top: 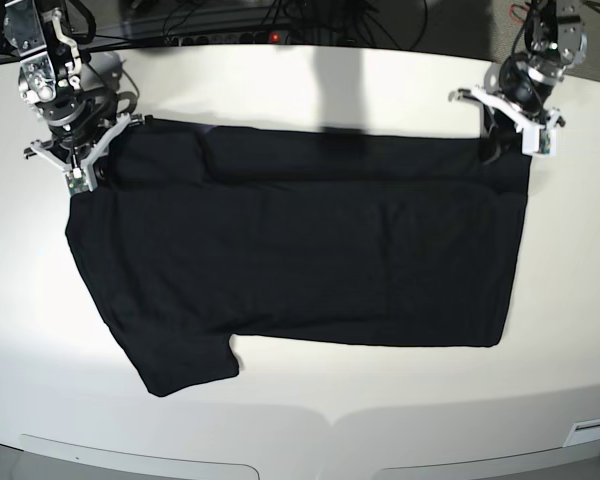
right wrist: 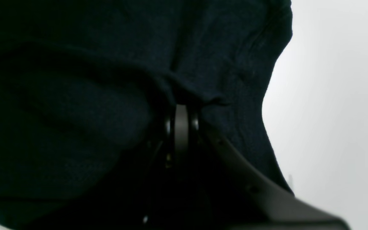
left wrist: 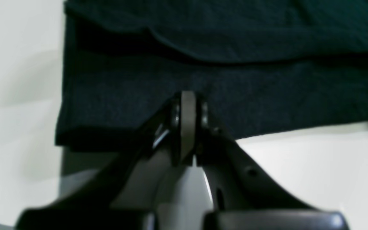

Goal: Fold the T-shirt properly
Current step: 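Lift the collar edge with both grippers and fold it toward the hem, then release the collar edge and move both grippers to the hem corners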

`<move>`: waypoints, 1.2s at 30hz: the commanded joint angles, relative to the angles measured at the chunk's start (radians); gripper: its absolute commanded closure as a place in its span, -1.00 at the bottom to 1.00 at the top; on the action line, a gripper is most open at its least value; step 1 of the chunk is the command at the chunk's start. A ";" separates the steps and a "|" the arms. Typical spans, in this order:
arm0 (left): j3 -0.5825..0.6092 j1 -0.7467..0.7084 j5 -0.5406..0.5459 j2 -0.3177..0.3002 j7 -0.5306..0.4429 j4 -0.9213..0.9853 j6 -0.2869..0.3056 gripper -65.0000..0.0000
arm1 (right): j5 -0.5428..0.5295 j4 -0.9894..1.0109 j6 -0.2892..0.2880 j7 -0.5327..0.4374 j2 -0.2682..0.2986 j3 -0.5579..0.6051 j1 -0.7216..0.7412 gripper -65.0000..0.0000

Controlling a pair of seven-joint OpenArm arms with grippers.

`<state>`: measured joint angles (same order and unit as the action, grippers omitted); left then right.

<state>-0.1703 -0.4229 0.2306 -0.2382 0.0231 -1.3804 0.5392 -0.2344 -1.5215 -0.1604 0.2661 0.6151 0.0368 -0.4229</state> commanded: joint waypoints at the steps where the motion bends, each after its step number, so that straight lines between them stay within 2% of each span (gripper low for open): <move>1: 0.001 -0.034 -0.031 -0.009 0.068 -0.004 -0.002 1.00 | -0.001 -0.019 -0.020 0.034 0.013 -0.001 -0.030 1.00; 8: 0.001 -0.156 -0.032 -0.009 0.053 -0.078 -0.002 1.00 | 0.082 -0.121 -0.015 0.003 -0.017 -0.022 -0.153 1.00; 11: -0.008 -0.197 -0.031 -0.009 0.054 -0.106 -0.002 1.00 | 0.087 -0.138 -0.015 -0.007 -0.051 -0.061 -0.192 1.00; 16: -0.064 -0.264 -0.031 -0.009 0.053 -0.146 -0.002 1.00 | 0.156 -0.142 -0.016 -0.029 -0.108 -0.153 -0.240 1.00; 21: -0.116 -0.293 -0.032 -0.009 0.055 -0.172 -0.001 1.00 | 0.157 -0.143 -0.017 -0.043 -0.108 -0.209 -0.277 1.00; 28: -0.124 -0.295 -0.031 -0.009 0.057 -0.198 -0.002 1.00 | 0.156 -0.147 -0.035 -0.043 -0.108 -0.267 -0.288 1.00; 36: -0.125 -0.294 -0.031 -0.010 0.067 -0.395 -0.002 1.00 | 0.156 -0.230 -0.035 -0.042 -0.100 -0.332 -0.287 1.00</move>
<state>-0.2890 -0.7124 0.1852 -0.2375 0.1154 -1.7599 0.5304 -0.0807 -1.7325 -0.2062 0.2440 0.4965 -0.2844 -0.7044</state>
